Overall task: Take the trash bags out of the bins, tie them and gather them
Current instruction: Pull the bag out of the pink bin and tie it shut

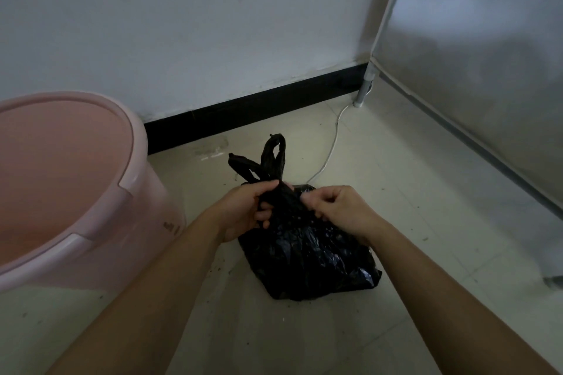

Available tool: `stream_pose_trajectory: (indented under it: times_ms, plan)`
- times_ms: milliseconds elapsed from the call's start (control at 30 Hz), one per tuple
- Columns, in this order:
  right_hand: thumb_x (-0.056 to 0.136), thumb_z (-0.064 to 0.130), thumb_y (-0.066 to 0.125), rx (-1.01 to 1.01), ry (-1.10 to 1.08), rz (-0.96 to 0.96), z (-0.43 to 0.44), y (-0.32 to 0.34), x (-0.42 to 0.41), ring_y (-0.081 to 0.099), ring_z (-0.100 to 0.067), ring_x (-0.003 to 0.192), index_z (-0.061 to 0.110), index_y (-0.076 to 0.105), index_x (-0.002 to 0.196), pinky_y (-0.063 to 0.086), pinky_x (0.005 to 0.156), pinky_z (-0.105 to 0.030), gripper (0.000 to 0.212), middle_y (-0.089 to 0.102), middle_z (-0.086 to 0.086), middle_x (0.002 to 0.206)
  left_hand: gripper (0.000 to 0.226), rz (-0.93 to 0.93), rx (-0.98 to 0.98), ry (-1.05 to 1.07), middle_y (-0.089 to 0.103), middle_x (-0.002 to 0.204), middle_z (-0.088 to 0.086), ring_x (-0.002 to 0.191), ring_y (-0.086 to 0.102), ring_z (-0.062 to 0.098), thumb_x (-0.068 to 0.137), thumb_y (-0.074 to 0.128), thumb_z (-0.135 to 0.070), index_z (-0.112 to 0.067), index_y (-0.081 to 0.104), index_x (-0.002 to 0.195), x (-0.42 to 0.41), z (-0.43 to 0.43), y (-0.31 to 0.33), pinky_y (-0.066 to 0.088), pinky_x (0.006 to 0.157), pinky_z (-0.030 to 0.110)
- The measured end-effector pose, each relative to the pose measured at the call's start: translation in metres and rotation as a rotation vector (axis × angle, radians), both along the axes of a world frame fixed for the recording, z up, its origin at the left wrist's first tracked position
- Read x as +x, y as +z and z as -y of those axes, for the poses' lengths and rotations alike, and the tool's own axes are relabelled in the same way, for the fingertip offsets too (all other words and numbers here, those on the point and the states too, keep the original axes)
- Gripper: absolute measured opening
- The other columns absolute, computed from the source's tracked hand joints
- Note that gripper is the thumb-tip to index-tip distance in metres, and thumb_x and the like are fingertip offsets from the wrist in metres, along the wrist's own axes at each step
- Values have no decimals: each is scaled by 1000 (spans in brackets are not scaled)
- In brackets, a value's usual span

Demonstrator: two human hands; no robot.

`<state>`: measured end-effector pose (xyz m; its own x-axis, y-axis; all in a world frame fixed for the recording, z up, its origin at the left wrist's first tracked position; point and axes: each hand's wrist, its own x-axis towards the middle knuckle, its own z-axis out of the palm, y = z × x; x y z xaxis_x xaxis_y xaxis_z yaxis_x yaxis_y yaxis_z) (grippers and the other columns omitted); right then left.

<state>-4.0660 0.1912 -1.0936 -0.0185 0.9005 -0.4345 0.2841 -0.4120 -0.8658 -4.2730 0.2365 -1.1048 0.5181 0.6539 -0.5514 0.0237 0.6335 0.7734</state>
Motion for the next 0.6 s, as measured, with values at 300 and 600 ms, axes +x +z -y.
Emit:
stream_pose_trajectory:
  times_ms: [300, 600]
  plan:
    - [87, 73, 46, 24, -203, -255, -27, 23, -8, 51, -10, 74, 26, 67, 117, 41, 62, -24, 60, 67, 6, 115, 28, 104, -1, -280, 30, 68, 1, 58, 34, 15, 97, 42, -30, -13, 60, 85, 7, 6, 12, 40, 66, 32]
    - [100, 24, 56, 260, -350, -410, -33, 31, -3, 58, -9, 68, 13, 67, 94, 49, 66, -25, 16, 68, -4, 91, 40, 194, -2, -44, 56, 71, 5, 68, 60, 18, 102, 47, -31, -6, 61, 130, 3, 7, 11, 53, 67, 28]
